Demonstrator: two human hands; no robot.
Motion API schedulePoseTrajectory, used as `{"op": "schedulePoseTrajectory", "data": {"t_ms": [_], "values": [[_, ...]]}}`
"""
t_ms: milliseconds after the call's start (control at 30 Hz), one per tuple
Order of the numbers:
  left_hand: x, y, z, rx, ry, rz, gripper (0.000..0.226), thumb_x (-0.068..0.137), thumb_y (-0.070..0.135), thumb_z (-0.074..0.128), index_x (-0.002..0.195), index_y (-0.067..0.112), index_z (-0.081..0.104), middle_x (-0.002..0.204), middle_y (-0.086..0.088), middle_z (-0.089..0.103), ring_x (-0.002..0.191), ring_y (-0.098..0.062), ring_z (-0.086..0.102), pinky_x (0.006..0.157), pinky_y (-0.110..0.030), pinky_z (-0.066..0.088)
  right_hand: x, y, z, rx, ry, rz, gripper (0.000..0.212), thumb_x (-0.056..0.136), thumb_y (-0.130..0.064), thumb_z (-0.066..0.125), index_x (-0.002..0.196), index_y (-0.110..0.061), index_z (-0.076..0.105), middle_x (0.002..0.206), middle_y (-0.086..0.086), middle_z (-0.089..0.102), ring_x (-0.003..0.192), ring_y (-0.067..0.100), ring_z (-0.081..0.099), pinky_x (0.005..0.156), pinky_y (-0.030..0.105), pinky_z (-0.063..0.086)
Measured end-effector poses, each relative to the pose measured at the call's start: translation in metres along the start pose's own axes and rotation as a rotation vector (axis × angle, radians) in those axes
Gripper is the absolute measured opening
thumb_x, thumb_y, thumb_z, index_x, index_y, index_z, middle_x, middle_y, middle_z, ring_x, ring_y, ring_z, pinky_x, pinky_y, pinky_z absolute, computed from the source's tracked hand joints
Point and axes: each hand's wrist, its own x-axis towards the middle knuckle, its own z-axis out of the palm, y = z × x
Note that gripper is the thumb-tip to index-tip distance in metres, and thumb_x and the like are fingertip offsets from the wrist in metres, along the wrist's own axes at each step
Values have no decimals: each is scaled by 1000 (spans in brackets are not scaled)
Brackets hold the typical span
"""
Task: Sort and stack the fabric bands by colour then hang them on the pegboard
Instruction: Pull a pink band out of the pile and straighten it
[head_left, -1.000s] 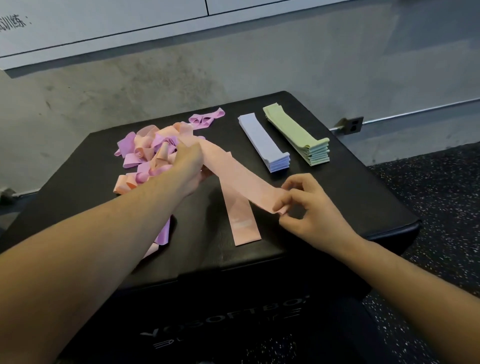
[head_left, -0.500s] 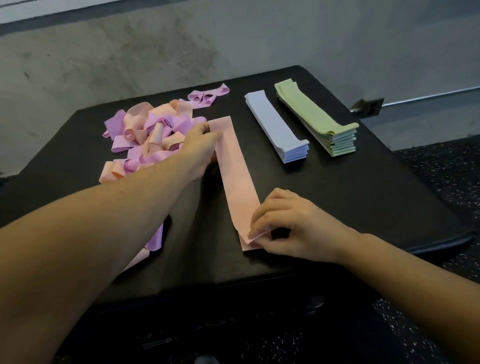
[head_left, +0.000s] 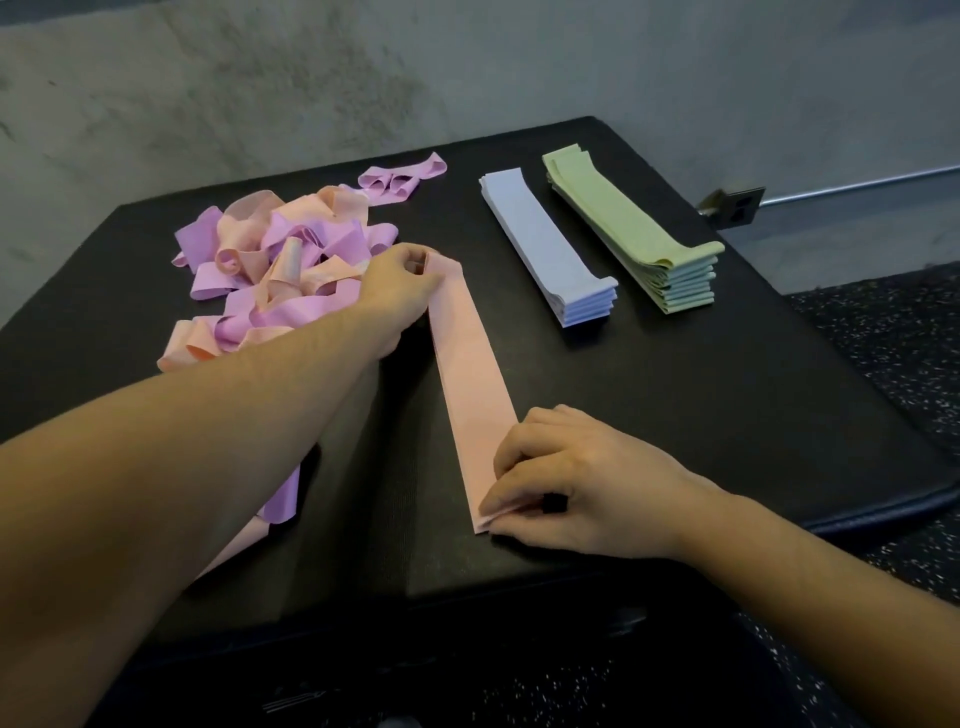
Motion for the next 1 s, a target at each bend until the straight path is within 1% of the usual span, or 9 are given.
{"op": "schedulePoseTrajectory", "data": {"t_ms": [233, 300, 400, 467, 533, 567, 733, 867, 1000], "values": [[-5, 7, -12, 189, 90, 131, 44, 98, 10, 63, 140, 21, 56, 138, -4, 57, 124, -20, 57, 95, -25, 51, 0, 0, -1, 112, 89, 46, 24, 90, -47, 71, 107, -31, 76, 105, -18, 61, 103, 3, 54, 89, 24, 45], [-11, 11, -22, 191, 143, 183, 39, 98, 10, 63, 136, 20, 58, 133, -6, 59, 116, -19, 61, 84, -20, 53, 2, 0, -4, 245, 125, 131, 23, 90, -44, 71, 106, -29, 76, 100, -22, 62, 102, 8, 58, 88, 27, 49], [-24, 13, -45, 180, 156, 276, 20, 99, 12, 58, 118, 18, 64, 102, 0, 62, 87, -9, 60, 60, -6, 41, 3, 0, -5, 310, 114, 196, 17, 92, -38, 68, 104, -29, 76, 94, -27, 64, 100, 11, 61, 85, 23, 50], [-35, 9, -63, 197, 133, 335, 14, 99, 15, 56, 108, 21, 65, 95, 6, 62, 84, -6, 59, 69, -7, 46, 2, 2, -4, 319, 117, 228, 17, 93, -36, 66, 104, -28, 76, 95, -24, 67, 101, 10, 62, 85, 21, 50], [-46, -1, -85, 233, 72, 371, 13, 99, 17, 57, 105, 24, 67, 100, 7, 65, 93, -11, 63, 84, -26, 55, 1, 1, -5, 375, 115, 280, 14, 94, -31, 66, 104, -28, 76, 96, -20, 68, 100, 8, 63, 86, 19, 51], [-54, -8, -98, 242, 29, 372, 14, 99, 16, 57, 105, 23, 67, 102, 6, 66, 96, -12, 64, 82, -28, 55, 1, 0, -6, 407, 113, 303, 13, 94, -28, 66, 104, -29, 75, 97, -20, 68, 99, 6, 64, 86, 18, 51], [-108, -48, -160, 293, -67, 402, 14, 100, 13, 58, 104, 23, 67, 101, 14, 65, 89, -1, 61, 67, -5, 43, 11, -13, -7, 480, 291, 372, 18, 96, -14, 66, 97, -31, 73, 92, -12, 71, 85, 13, 67, 81, 30, 54], [-145, -88, -209, 396, -91, 458, 27, 97, 10, 60, 100, 37, 65, 105, 20, 65, 97, 3, 60, 80, -15, 45, 34, -46, 4, 429, 274, 287, 28, 93, -7, 67, 99, -35, 72, 92, -10, 69, 76, 13, 62, 68, 17, 48], [-167, -124, -244, 492, -56, 441, 19, 98, 19, 56, 104, 33, 69, 107, 19, 62, 103, -5, 60, 90, -31, 47, 76, -94, 28, 346, 129, 130, 30, 91, -11, 68, 112, -32, 69, 105, -15, 68, 81, 12, 63, 74, 16, 46]]}}
